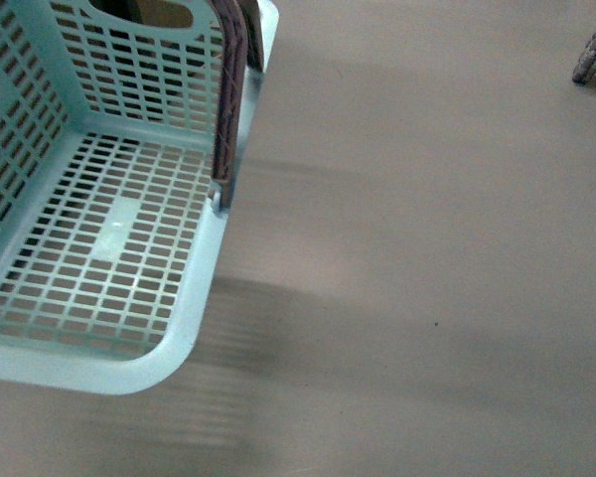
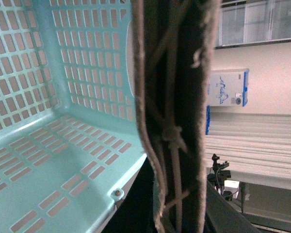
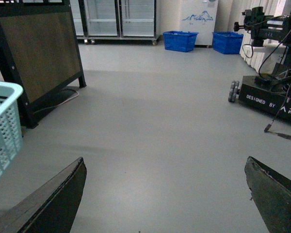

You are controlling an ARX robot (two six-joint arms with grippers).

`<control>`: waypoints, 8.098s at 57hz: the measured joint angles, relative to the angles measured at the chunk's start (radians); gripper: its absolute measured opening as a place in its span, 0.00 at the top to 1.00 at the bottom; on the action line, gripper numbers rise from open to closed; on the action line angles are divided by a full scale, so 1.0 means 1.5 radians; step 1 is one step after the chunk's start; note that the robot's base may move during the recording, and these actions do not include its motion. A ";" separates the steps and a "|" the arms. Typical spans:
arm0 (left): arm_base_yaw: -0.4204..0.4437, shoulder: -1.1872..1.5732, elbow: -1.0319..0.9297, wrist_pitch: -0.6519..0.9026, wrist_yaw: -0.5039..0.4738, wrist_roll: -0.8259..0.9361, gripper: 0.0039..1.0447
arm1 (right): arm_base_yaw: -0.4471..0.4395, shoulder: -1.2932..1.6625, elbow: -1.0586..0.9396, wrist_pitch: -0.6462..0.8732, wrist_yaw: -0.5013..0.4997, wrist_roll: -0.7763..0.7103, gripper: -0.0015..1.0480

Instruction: Pick mango and avocado into basket

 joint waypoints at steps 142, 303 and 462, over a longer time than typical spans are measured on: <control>-0.067 -0.233 0.000 -0.235 -0.068 -0.093 0.91 | 0.000 0.000 0.000 0.000 0.000 0.000 0.07; -0.068 -0.234 0.000 -0.235 -0.068 -0.095 0.91 | 0.000 0.001 0.000 0.000 -0.001 0.000 0.07; -0.067 -0.235 -0.003 -0.235 -0.067 -0.094 0.91 | 0.000 0.000 0.000 0.000 -0.002 0.000 0.07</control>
